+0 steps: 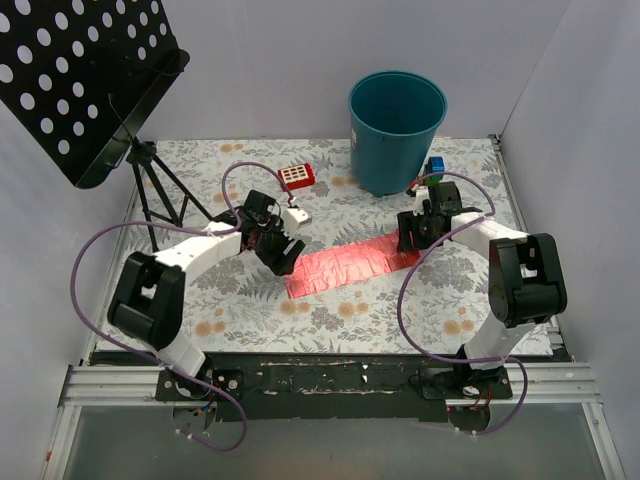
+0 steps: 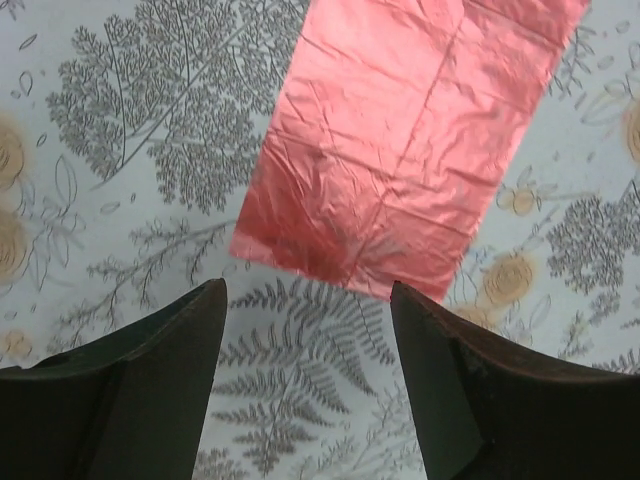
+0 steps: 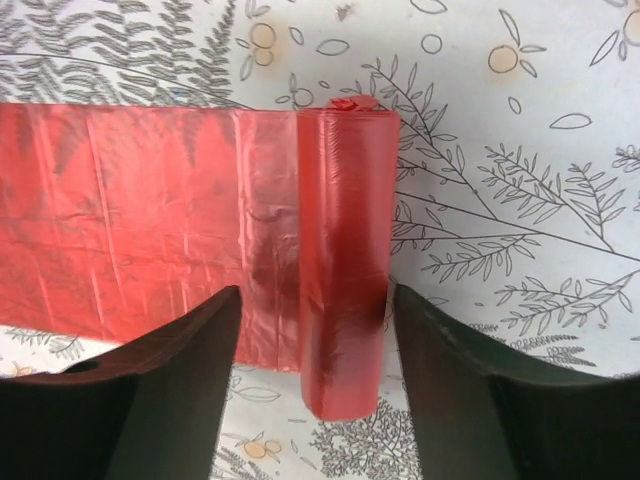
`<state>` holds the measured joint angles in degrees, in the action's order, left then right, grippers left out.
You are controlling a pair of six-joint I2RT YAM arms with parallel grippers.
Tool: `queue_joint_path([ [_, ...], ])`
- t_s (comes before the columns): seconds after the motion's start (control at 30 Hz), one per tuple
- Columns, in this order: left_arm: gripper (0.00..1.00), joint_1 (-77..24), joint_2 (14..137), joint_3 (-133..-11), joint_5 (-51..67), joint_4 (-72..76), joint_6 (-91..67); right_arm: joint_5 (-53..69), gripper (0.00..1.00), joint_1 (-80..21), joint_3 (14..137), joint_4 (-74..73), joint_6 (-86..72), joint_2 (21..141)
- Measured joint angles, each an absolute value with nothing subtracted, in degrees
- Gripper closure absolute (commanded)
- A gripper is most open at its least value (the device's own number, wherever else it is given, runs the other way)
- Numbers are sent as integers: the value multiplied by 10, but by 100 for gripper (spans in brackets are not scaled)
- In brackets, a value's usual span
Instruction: Put the trash bags into the trash bin
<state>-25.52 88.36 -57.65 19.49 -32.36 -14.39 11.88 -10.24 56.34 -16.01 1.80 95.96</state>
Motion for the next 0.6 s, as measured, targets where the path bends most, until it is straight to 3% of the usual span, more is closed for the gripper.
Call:
queue_joint_path([
  [0.03, 34, -256, 908, -584, 199, -309, -155, 117, 43, -102, 563, -158, 23, 967],
  [0.1, 35, -256, 940, -594, 205, -283, -174, 114, 73, -101, 560, -149, 35, 974],
  [0.17, 34, -256, 953, -595, 216, -261, -192, 109, 86, -100, 560, -144, 53, 977],
  [0.43, 15, -258, 919, -589, 365, -122, -231, 216, 97, -110, 587, -202, 132, 945],
  [0.6, 14, -261, 931, -591, 456, -50, -225, 315, 99, -117, 604, -244, 184, 829],
])
